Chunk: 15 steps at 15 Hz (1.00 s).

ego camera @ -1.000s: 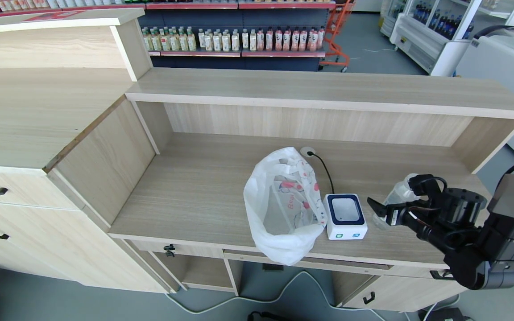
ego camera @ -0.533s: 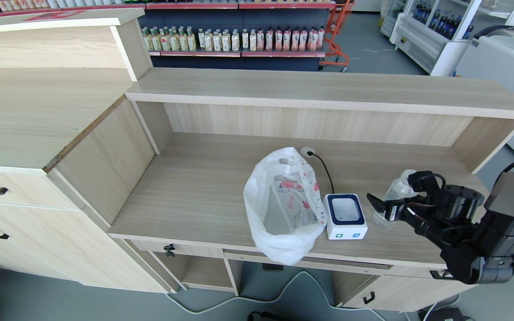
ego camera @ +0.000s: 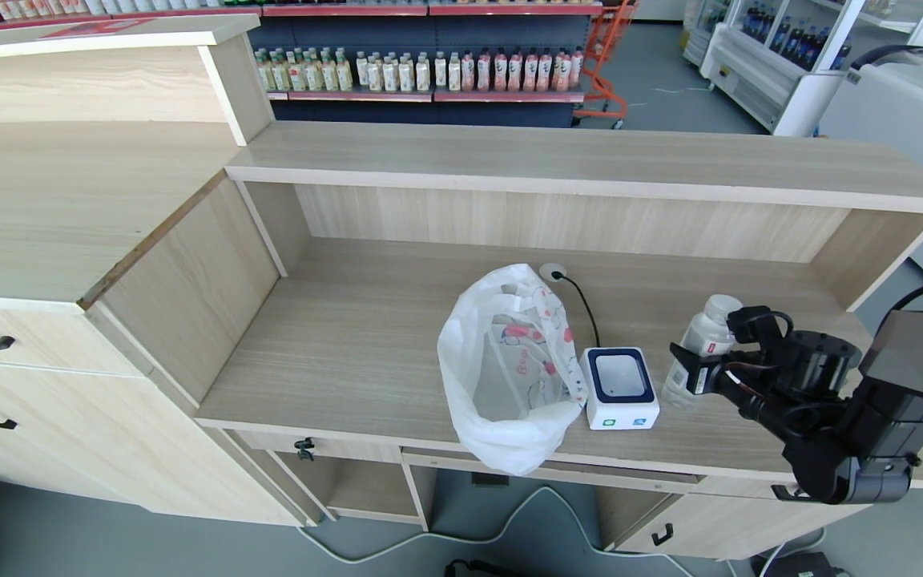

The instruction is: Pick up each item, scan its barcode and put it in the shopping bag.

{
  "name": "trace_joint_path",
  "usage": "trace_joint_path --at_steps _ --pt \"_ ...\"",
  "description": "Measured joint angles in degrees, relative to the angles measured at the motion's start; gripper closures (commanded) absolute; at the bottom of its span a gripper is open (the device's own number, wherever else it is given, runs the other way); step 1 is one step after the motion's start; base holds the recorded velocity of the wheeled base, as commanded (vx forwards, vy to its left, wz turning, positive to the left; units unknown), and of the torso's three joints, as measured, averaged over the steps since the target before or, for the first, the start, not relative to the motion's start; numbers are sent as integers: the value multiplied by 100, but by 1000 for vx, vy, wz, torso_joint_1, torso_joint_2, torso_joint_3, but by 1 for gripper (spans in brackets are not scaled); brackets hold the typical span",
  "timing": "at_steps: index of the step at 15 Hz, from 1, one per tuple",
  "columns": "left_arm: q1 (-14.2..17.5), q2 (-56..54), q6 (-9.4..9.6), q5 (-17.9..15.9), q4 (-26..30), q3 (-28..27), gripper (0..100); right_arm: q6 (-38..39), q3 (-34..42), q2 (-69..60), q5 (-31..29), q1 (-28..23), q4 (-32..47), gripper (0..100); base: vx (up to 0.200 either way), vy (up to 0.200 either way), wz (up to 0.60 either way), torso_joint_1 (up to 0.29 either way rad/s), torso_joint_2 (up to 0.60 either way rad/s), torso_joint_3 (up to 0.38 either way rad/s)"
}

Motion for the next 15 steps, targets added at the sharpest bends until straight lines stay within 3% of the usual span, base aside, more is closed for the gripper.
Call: trace_joint_path --at_steps 11,15 --pt "0 0 0 0 0 0 0 17 155 -188 51 -143 93 100 0 0 0 0 0 0" --pt "0 0 -2 -2 -2 0 0 316 171 -1180 972 -363 1409 100 0 0 0 0 0 0"
